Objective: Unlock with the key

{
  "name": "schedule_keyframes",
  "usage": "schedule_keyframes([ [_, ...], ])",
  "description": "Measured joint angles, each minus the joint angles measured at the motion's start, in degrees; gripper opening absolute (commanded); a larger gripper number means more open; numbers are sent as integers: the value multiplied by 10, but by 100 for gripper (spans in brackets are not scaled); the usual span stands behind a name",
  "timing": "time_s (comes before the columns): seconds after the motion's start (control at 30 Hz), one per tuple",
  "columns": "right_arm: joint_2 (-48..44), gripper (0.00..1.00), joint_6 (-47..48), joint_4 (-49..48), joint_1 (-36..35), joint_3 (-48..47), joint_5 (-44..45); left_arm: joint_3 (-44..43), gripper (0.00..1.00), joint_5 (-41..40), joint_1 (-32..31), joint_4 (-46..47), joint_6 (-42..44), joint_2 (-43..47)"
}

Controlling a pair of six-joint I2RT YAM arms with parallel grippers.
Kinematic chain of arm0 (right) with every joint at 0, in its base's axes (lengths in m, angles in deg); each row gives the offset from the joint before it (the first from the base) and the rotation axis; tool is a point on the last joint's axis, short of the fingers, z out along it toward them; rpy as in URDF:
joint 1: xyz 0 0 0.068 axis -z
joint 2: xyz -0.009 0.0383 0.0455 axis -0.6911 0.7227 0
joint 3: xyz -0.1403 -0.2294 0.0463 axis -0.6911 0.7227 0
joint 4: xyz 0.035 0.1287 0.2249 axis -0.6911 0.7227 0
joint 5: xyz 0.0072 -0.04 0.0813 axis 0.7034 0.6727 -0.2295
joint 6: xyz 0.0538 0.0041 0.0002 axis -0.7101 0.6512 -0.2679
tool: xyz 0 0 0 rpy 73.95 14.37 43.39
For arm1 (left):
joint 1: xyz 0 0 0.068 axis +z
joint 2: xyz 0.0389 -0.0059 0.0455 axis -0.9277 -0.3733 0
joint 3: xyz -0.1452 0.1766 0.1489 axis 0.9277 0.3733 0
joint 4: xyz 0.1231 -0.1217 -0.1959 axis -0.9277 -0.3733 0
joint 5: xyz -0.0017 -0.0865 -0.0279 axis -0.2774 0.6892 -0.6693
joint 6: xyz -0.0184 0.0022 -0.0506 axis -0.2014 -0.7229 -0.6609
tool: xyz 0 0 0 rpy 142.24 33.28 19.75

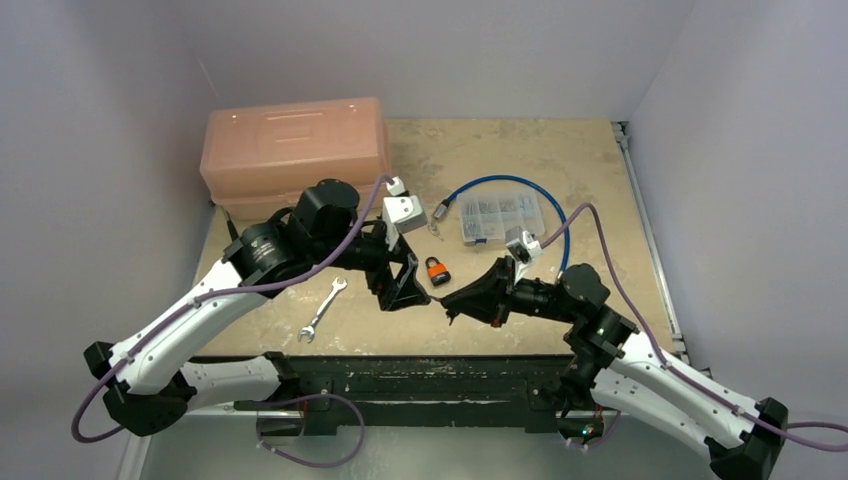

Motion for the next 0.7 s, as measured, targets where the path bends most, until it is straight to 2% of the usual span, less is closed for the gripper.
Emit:
schedule_keyframes([
  [0.23,-11,0,0,25,0,2,34,19,99,-105,1,22,-43,33],
  [0.43,-35,0,-7,71,0,2,110,64,99,-201,1,41,-111,33],
  [0.7,-82,0,-31,139,0,2,214,112,93,-316,1,55,-208,1],
])
